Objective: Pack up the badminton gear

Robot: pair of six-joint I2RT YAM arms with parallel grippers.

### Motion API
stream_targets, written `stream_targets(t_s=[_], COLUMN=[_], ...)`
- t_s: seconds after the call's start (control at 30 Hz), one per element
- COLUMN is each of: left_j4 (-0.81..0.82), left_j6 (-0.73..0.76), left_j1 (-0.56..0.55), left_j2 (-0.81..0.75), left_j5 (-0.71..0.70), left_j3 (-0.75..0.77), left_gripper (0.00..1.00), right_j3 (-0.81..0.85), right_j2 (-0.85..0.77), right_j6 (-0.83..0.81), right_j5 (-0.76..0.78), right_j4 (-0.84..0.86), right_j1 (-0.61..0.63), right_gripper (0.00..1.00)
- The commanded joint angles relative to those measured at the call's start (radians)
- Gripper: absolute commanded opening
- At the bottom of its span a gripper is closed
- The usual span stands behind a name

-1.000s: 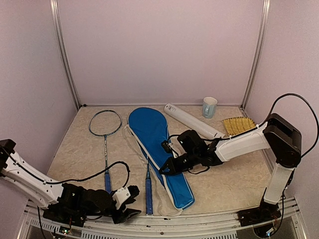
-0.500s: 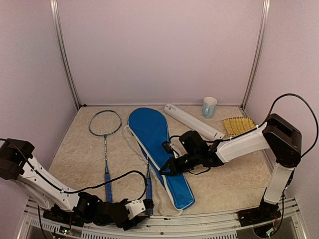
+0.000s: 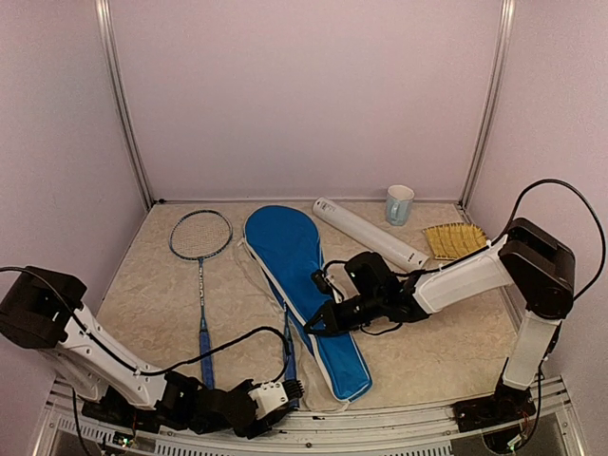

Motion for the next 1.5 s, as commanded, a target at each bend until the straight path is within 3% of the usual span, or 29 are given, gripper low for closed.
stream_targets(t_s=[0.0,0.17,0.3,0.5,0.7,1.47], left_j4=[0.073,0.118,0.197,0.326,0.416,0.688], left_j6=[0.015,0.082,0.091,0.117,0.159,0.264], left_j1=[-0.001,-0.008,0.043,0.114,0.117,0.194], left_j2=[0.026,-0.084,-0.127,-0.016,0.128,0.345], left_j5=[-0.1,-0.174,-0.124,-0.066,-0.069,-0.087], left_j3=[-0.002,0.015,-0.007,-0.013,0.021,0.087], left_gripper=[0.29,0.23,0.23,0.23,0.22,0.23], right_j3=[-0.028,-0.037,-0.046,-0.084,-0.097,-0.201], right_j2=[0.007,-0.001,-0.011,-0.042,-0.053,-0.02], right_j6=[0.027,0.038,0.051,0.102,0.148,0.358], right_j5=[-0.021,-0.013,-0.009,-0.015,-0.033,-0.044], right_j4=[0.051,0.061,0.079,0.139,0.185,0.466], right_j1=[0.004,0.015,0.023,0.035,0.045,0.088], right_gripper=[0.0,0.0,0.0,0.0,0.0,0.0])
